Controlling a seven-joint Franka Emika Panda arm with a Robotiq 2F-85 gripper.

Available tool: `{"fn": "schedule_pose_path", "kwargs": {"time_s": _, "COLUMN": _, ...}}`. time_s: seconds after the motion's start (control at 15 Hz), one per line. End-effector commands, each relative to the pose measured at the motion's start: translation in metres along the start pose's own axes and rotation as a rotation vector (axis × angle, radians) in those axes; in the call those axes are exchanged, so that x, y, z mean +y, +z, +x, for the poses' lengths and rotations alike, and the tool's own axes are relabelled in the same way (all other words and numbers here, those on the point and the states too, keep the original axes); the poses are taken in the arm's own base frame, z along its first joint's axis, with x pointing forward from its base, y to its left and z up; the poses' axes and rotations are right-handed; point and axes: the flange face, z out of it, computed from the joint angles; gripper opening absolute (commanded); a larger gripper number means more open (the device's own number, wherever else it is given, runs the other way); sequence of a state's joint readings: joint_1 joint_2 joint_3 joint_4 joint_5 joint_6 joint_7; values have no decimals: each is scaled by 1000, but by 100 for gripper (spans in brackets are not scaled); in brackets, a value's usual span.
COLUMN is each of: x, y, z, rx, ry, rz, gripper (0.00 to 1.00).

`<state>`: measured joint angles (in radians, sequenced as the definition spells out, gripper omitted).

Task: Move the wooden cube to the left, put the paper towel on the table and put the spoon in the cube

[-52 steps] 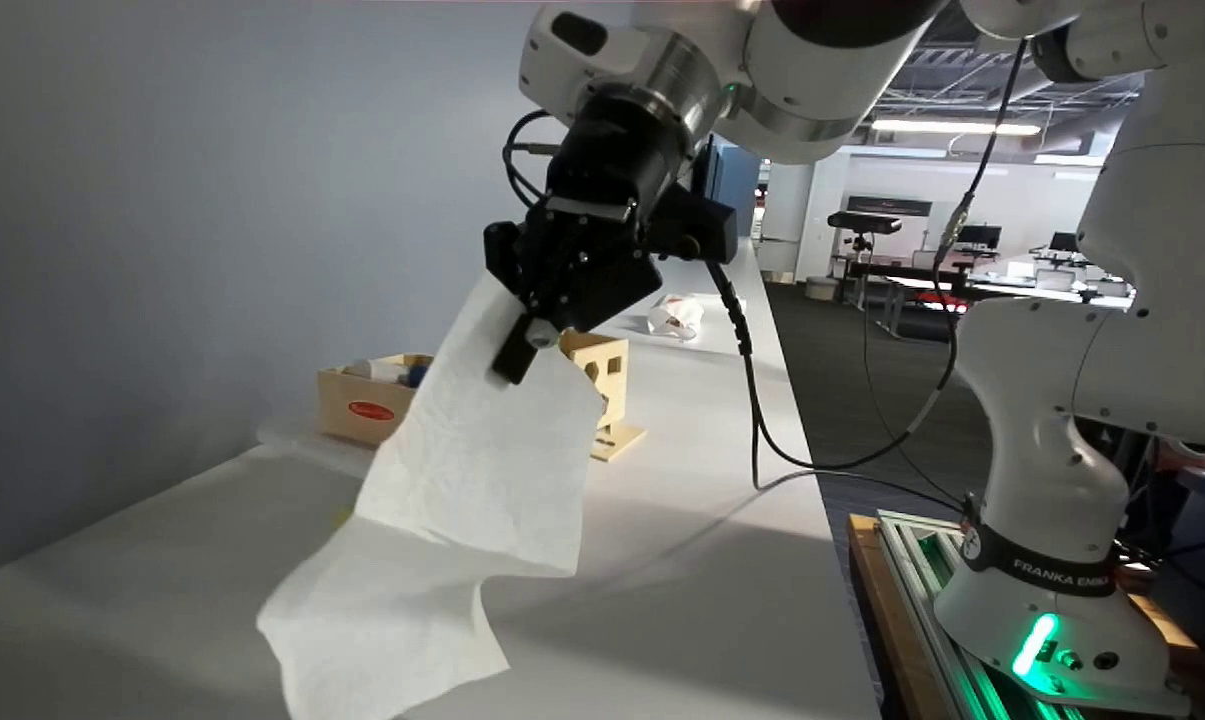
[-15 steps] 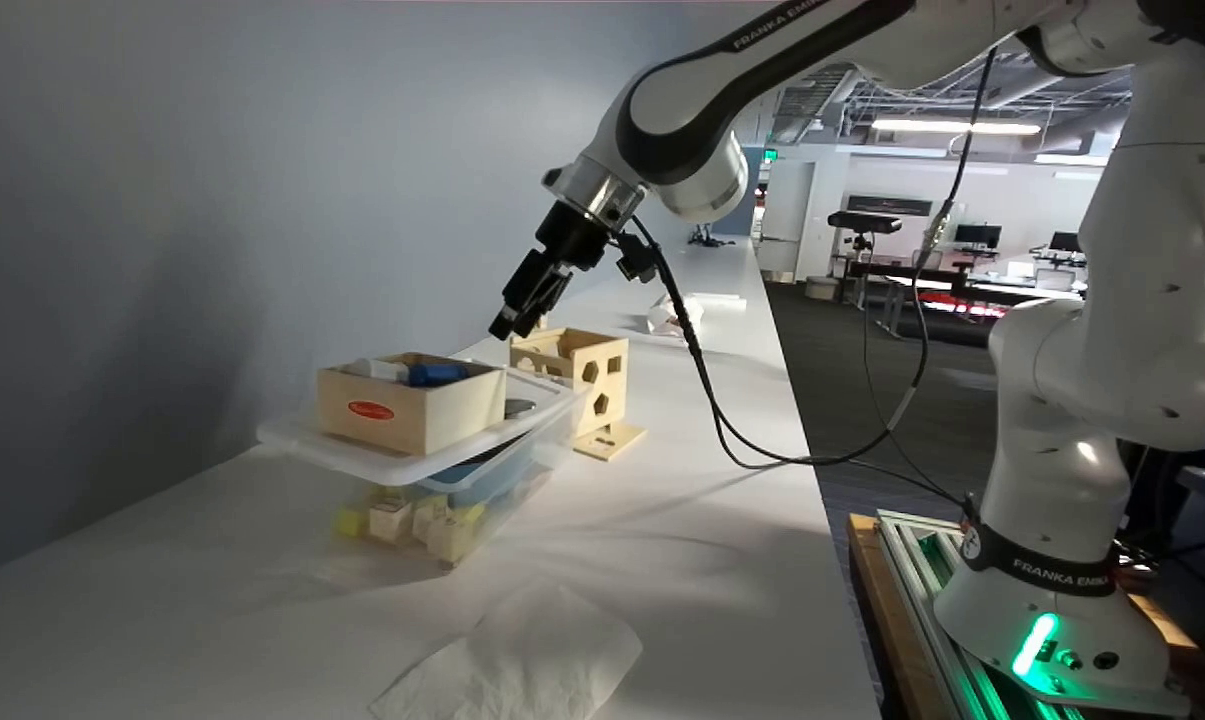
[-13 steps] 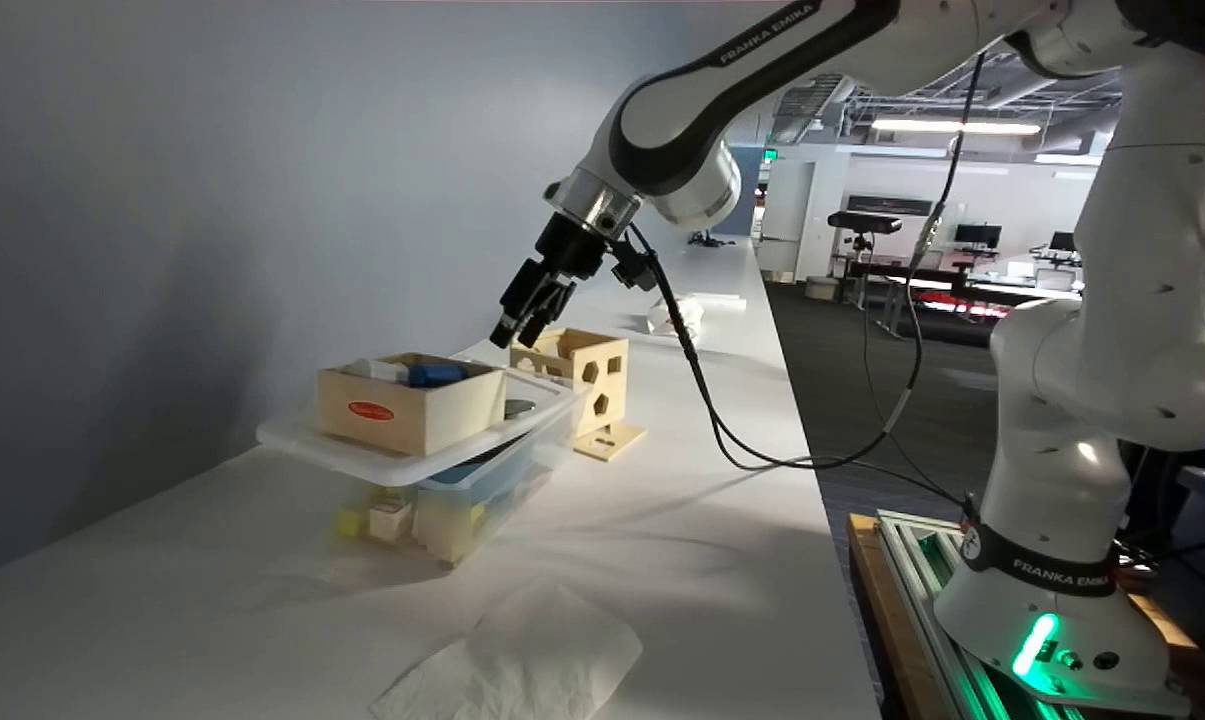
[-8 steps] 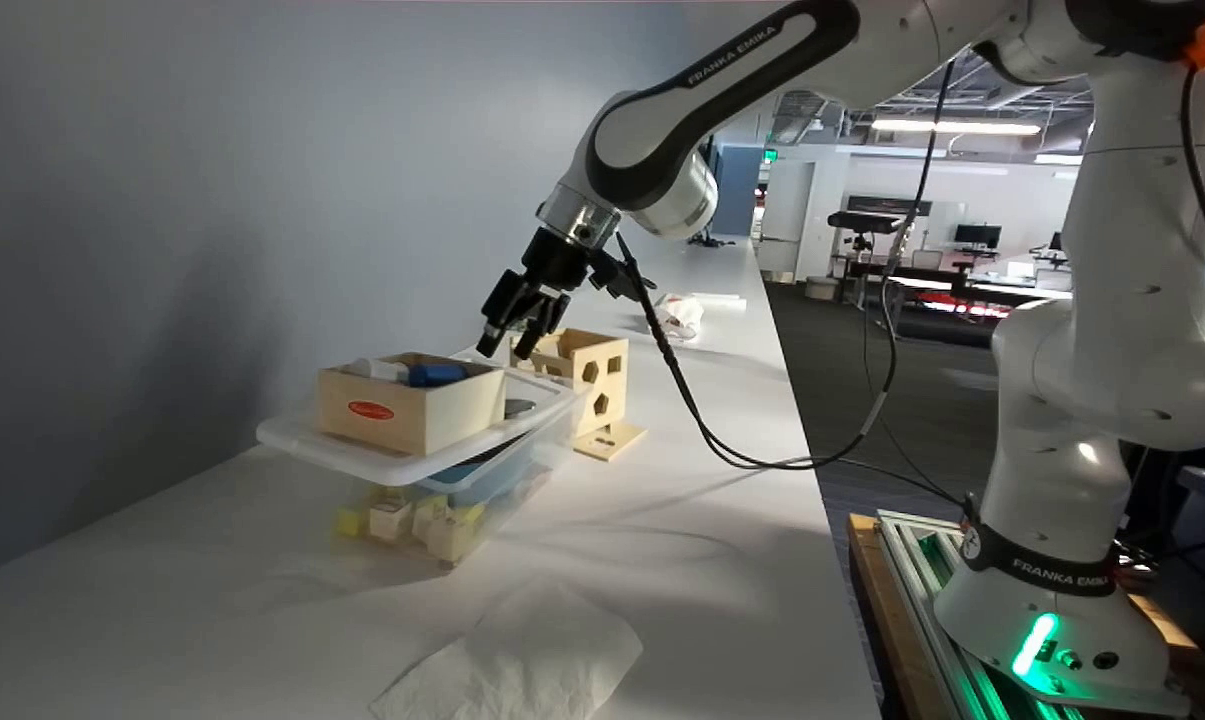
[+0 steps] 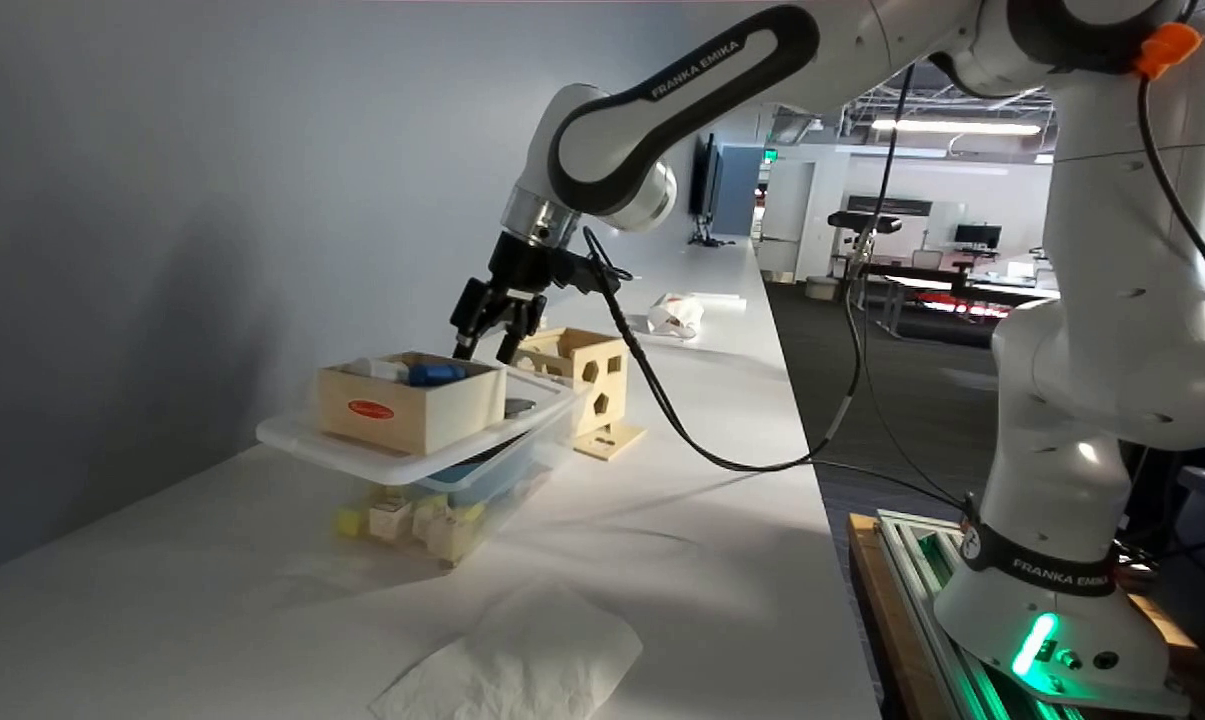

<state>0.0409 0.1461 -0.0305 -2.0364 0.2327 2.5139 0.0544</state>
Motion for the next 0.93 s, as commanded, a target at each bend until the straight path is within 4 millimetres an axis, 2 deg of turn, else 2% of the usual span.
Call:
{"fn": "schedule_pose_path", "kwargs": {"time_s": 0.0, "x": -13, "y": 11, "z": 18, "rx": -47, "ry": -4, "rz": -26, "gripper": 100}}
{"fn": "schedule_pose_path", "kwargs": {"time_s": 0.33, "x": -22, "y": 25, "z": 25, "rx": -92, "ry": -16, "rz": -40, "gripper": 100}}
{"fn": "schedule_pose_path", "kwargs": {"time_s": 0.87, "x": -10, "y": 40, "z": 21, "rx": -175, "ry": 4, "rz": -14, "gripper": 100}}
